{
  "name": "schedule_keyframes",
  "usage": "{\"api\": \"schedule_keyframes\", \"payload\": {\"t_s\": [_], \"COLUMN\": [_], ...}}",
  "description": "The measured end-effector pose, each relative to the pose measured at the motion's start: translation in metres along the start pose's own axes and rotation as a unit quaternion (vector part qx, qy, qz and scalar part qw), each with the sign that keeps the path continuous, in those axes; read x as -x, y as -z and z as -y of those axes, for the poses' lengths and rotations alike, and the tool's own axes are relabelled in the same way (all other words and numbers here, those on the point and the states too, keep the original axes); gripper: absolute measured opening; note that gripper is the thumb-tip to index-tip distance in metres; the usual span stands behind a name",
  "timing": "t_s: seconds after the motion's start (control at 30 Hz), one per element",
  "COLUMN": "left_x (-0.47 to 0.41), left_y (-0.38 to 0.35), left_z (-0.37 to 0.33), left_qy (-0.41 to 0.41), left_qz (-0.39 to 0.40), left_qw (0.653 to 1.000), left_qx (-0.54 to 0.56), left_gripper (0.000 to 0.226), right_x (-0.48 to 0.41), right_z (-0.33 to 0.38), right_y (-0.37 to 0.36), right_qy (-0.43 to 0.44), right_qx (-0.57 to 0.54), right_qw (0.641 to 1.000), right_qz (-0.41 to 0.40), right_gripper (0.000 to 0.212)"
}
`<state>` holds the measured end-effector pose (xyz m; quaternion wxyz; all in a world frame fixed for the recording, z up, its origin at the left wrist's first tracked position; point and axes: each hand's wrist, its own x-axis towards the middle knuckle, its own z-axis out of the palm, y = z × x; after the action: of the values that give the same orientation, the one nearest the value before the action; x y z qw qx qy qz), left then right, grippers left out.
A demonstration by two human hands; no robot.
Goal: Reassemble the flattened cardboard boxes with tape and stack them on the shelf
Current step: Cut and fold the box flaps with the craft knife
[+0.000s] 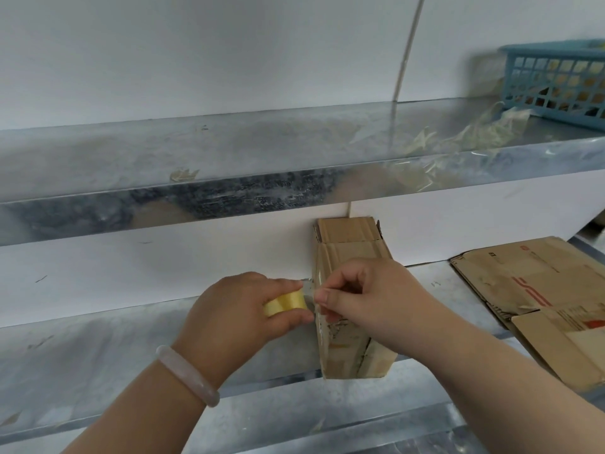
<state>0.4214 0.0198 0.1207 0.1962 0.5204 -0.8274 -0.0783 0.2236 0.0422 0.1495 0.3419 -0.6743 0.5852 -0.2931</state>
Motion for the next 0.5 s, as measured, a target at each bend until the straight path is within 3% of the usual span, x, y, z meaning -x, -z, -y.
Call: {"api": "schedule_keyframes", "payload": {"t_s": [0.1, 0.17, 0.3, 0.4, 0.5], "left_x": [-0.001, 0.003, 0.017, 0.019, 0.017], "left_y": [0.002, 0.003, 0.007, 0.006, 0.006], "left_z": [0.003, 0.012, 0.027, 0.024, 0.018], "left_qy": [-0.004, -0.027, -0.049, -0.057, -0.053], "left_qz": [0.029, 0.032, -0.033, -0.040, -0.042], "left_qw": [1.000, 0.995, 0.971, 0.979, 0.997], "left_qx": [0.009, 0.090, 0.232, 0.193, 0.027], "left_gripper": [0.071, 0.055, 0.049, 0.047, 0.051], "right_x": [0.003, 0.004, 0.010, 0.020, 0.032], "right_z": [-0.003, -0.007, -0.012, -0.013, -0.014], "right_y": [0.003, 0.008, 0.022, 0.029, 0.039], "right_qy": [-0.011, -0.029, -0.039, -0.035, -0.033], "right_qx": [-0.029, -0.080, -0.115, -0.129, -0.134], "right_qw": [0.999, 0.996, 0.992, 0.990, 0.988], "right_qz": [-0.007, -0.020, -0.037, -0.052, -0.066], "right_gripper": [0.015, 0.012, 0.011, 0.011, 0.007]}}
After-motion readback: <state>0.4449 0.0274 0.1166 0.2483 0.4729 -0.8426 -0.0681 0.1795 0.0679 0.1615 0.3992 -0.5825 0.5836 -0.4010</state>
